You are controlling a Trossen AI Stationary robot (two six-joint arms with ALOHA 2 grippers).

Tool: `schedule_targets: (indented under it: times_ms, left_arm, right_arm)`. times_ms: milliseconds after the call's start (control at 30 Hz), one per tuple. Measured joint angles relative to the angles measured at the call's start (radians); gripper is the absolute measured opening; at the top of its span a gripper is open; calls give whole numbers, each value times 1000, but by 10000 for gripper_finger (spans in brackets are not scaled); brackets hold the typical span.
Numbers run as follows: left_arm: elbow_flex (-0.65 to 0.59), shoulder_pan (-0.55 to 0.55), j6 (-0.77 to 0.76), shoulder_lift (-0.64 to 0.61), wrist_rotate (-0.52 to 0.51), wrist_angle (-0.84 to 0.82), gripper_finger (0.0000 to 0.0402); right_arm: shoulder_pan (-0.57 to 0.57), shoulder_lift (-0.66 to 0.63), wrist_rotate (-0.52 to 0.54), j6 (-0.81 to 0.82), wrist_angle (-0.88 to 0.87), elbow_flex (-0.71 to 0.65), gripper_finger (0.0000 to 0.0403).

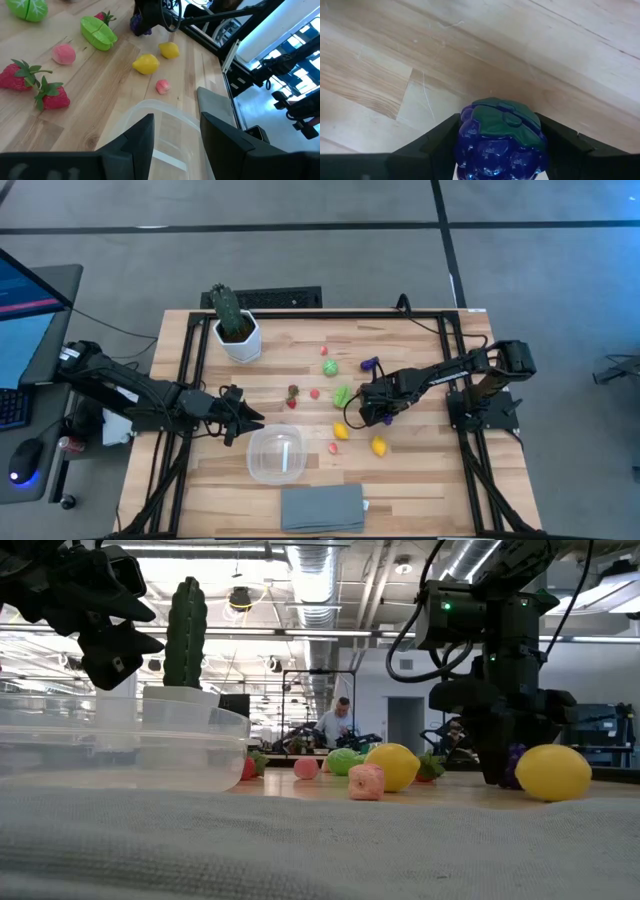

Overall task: Pick and placing Produce into tupperware
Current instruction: Put the grapes into the transparent bin

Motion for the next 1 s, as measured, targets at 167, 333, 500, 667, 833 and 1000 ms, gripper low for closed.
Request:
schedule_targets:
  times_ms: [167,333,500,667,833,1000]
  left_arm:
    - [0,0,0,0,0,0,149]
    - [0,0,0,0,0,0,149]
    - [0,0,0,0,0,0,149]
    - [0,0,0,0,0,0,149]
    - [0,0,0,0,0,0,149]
    - [0,0,0,0,0,0,149]
  right_arm:
    - [0,0,-4,0,0,0,260]
    - [0,0,-5,-5,-1,15,260]
    - [-1,0,-4,-52,0,61,260]
    - [-2,0,-1,-87,-1,96,258]
    - [-2,0,-1,-95,-12,99,232]
    - [-2,1,-1,-87,-12,99,208]
